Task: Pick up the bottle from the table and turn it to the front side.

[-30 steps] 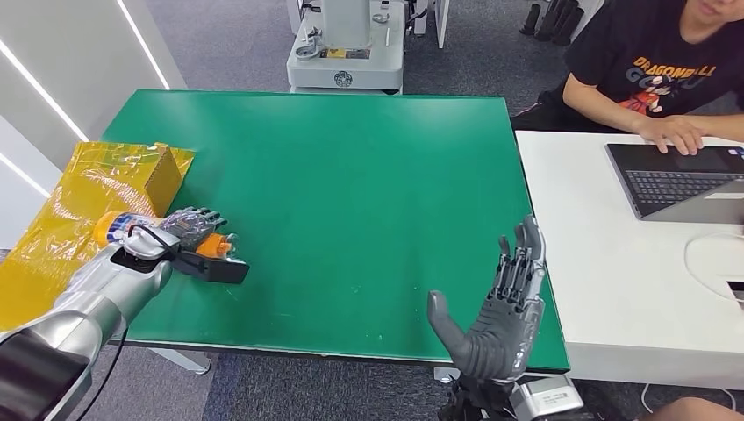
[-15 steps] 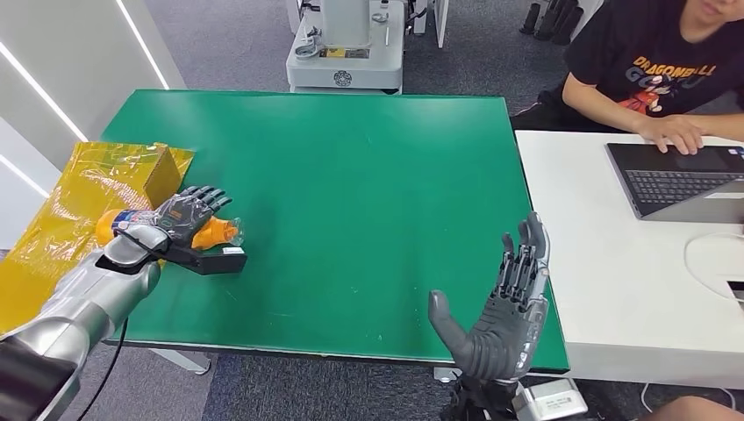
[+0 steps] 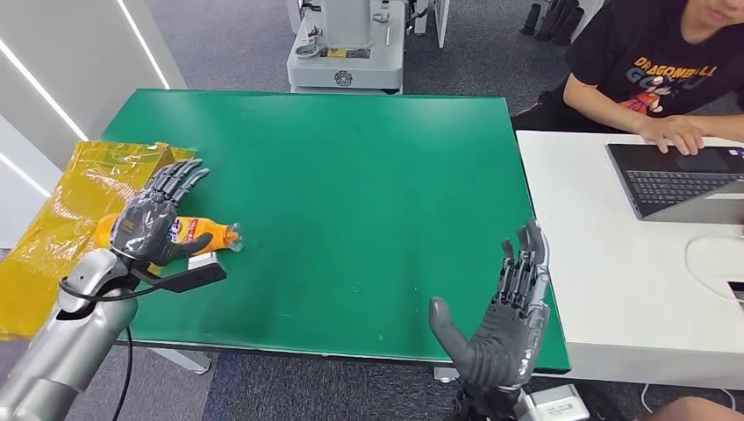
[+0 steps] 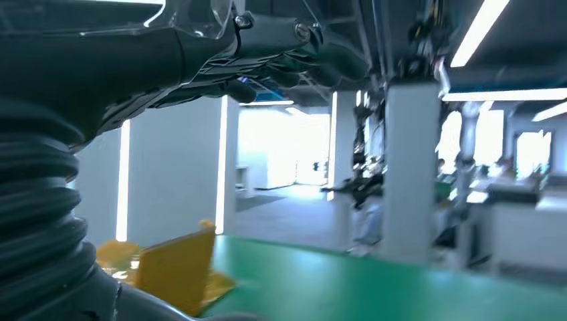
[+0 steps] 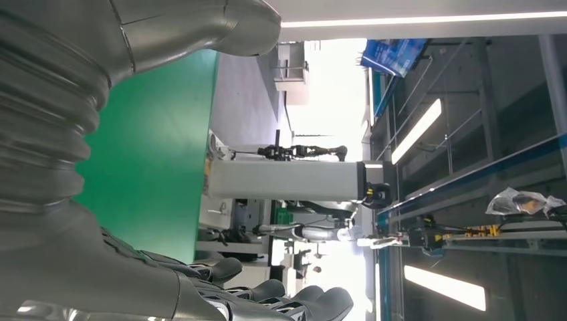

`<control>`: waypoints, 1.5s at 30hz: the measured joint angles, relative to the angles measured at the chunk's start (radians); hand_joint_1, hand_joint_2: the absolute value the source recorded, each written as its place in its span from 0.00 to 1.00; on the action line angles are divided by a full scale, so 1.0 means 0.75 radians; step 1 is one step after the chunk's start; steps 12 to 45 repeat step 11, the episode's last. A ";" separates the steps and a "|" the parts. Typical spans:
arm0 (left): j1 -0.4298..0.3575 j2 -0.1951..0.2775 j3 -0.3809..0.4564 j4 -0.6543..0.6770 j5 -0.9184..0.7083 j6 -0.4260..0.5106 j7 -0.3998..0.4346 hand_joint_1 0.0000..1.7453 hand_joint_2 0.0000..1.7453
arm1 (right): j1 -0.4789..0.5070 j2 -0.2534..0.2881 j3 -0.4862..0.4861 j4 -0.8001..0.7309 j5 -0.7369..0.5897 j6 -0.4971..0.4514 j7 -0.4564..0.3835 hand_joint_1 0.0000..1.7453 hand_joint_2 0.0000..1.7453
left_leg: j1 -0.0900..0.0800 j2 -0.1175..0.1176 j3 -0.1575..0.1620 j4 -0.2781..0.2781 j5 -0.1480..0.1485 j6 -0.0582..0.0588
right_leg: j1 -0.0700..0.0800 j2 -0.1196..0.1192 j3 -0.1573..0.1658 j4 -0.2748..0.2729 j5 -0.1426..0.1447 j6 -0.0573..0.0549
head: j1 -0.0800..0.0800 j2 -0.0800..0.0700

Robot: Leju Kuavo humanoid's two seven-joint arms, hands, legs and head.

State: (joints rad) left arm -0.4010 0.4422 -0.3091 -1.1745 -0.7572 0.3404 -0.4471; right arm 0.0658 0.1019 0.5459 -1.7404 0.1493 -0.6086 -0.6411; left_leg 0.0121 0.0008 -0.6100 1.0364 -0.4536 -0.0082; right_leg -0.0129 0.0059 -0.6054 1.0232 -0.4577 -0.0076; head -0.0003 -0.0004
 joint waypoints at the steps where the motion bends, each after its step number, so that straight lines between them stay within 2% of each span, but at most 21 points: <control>1: 0.024 -0.015 0.022 -0.050 0.100 -0.017 -0.043 0.00 1.00 | 0.000 0.000 0.000 -0.001 -0.001 0.007 0.001 0.00 1.00 | 0.000 0.000 0.000 0.000 0.000 0.000 | 0.000 0.000 0.000 0.000 0.000 0.000 | 0.000 0.000; 3: 0.073 -0.069 0.066 -0.147 0.354 -0.056 -0.138 0.00 1.00 | 0.000 0.000 -0.001 0.000 -0.005 0.033 0.001 0.00 1.00 | -0.001 0.000 0.000 0.000 0.000 0.000 | 0.000 0.000 0.001 0.000 0.000 0.000 | 0.000 0.000; 5: 0.126 -0.150 0.099 -0.236 0.607 -0.083 -0.205 0.00 1.00 | -0.003 0.001 -0.001 0.005 -0.009 0.063 0.001 0.00 1.00 | -0.001 -0.001 0.000 0.000 0.000 0.000 | -0.001 -0.001 0.001 0.000 0.000 0.000 | 0.000 0.000; 10: 0.231 -0.386 0.118 -0.361 1.025 -0.046 -0.236 0.00 1.00 | -0.031 0.009 0.010 0.042 -0.011 0.105 0.002 0.00 1.00 | -0.001 -0.001 0.000 0.000 -0.001 0.002 | -0.001 -0.002 0.002 -0.001 0.000 0.001 | 0.000 0.000; 11: 0.238 -0.409 0.118 -0.367 1.058 -0.044 -0.237 0.00 1.00 | -0.036 0.010 0.013 0.047 -0.012 0.107 0.002 0.00 1.00 | -0.001 -0.001 0.000 0.000 -0.001 0.002 | -0.001 -0.002 0.002 -0.001 0.000 0.001 | 0.000 0.000; 45: 0.238 -0.409 0.118 -0.367 1.058 -0.044 -0.237 0.00 1.00 | -0.036 0.010 0.013 0.047 -0.012 0.107 0.002 0.00 1.00 | -0.001 -0.001 0.000 0.000 -0.001 0.002 | -0.001 -0.002 0.002 -0.001 0.000 0.001 | 0.000 0.000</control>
